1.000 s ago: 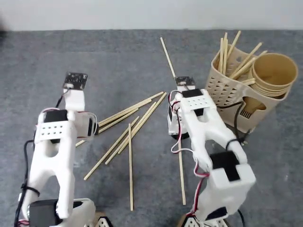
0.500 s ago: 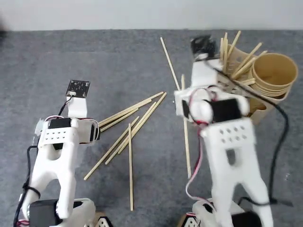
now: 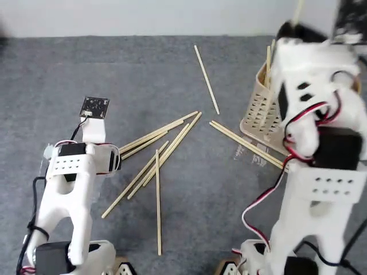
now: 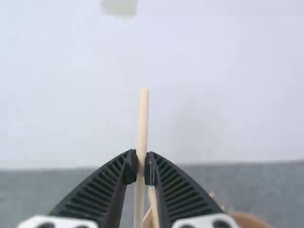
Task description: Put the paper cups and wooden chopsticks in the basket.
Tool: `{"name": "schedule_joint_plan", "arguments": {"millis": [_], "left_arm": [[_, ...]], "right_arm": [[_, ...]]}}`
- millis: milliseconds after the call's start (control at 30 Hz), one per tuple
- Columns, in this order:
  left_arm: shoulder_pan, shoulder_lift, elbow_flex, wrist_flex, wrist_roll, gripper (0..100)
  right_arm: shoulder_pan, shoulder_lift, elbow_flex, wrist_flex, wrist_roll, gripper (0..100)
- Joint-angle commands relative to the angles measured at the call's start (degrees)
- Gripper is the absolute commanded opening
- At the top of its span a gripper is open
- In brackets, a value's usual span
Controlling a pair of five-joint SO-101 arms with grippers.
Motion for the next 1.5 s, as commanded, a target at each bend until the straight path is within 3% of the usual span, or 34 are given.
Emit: {"name": "schedule_joint_plan", "arguments": {"millis": [0,167,433,533,633,800,867,1067,1267,1467], "left_arm": [[-0.18,-1.67,-0.31,-1.05,-0.35,18],[-0.18,-1.67,-0.31,-1.05,-0.35,18],[-0.18,-1.67,0.13,-1.14,-0.44,18],[-0.18,-1.67,0.13,-1.14,-0.44,18],[-0.18,-1.67,0.13,-1.14,-0.44,18],[-0.18,-1.67,0.31,-1.76,-0.44,18],[-0.18,-1.67,0.31,-1.76,-0.44,18],[-0.18,-1.58,0.31,-1.49,-0.44,18],[0.26,-1.67,-0.22,-1.32,-0.44,18],[0.26,-1.67,-8.13,9.76,-0.44,18]], "right_arm": [[2.77,0.48,-1.93,-9.45,0.26,0.8],[4.35,1.27,5.19,-20.70,0.26,0.8],[5.23,-3.91,33.14,-44.70,0.70,0.8],[5.05,-6.99,37.63,-46.99,0.79,0.9],[4.97,-8.40,36.75,-43.12,0.79,2.7],[4.88,-8.84,31.82,-33.98,0.26,17.7],[3.74,-9.36,29.89,-30.29,0.26,19.1],[0.84,-14.99,28.75,-9.27,-5.63,14.0],[-4.97,-20.00,30.42,15.34,-6.33,6.6],[-10.86,-24.22,42.46,21.32,-6.42,1.2]]}}
